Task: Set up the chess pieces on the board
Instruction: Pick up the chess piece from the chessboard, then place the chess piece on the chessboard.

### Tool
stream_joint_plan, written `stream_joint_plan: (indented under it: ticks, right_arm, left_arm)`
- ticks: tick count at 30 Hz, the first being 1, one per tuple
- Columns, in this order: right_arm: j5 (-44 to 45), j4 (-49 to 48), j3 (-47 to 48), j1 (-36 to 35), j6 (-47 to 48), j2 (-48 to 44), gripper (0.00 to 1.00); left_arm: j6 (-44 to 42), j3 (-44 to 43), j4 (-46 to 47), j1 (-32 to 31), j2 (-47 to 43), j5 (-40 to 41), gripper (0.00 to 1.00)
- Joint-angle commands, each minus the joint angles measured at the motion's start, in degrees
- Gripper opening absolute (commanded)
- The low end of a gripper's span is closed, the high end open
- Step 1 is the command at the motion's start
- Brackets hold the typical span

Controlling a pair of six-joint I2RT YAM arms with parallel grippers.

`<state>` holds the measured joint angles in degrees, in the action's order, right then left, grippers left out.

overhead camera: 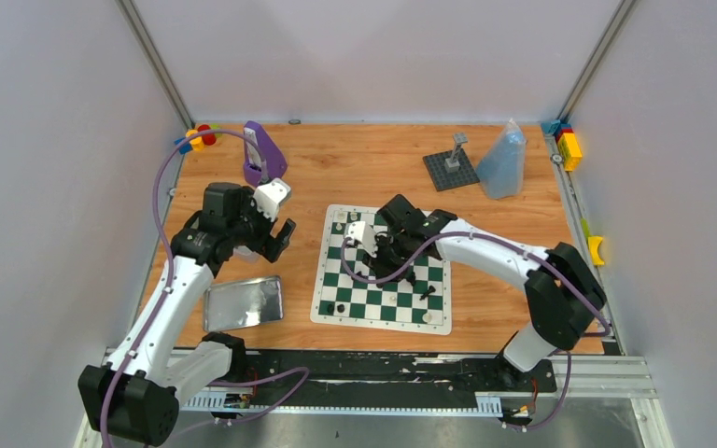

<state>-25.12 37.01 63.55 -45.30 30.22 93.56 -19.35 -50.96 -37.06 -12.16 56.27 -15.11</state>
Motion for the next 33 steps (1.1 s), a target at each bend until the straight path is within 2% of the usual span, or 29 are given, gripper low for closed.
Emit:
stream_joint_plan:
  ticks: [1,9,21,33]
  right_arm:
    - [-2.7,2.6,-3.2,-2.3,1.3,-8.1,0.01]
    - [-0.3,0.7,-10.3,-6.6,1.0,-13.7,0.01]
    - [2.8,-5.7,-14.2,-8.2,-0.3,-12.4,0.0]
    - [1.7,-7.0,-14.7,-8.2,-0.8,-10.8,0.0]
  left_arm:
    - [0.8,-2.4,1.4,0.6,0.8,0.3,1.0]
    - [0.2,-5.2,-0.5,0.6,2.7,-0.3,1.0]
    - [-0.4,-2.9,0.4,0.6,-0.2,-2.3,1.0]
    - [-0.1,-2.5,0.6,0.6,-0.2,-3.5,1.0]
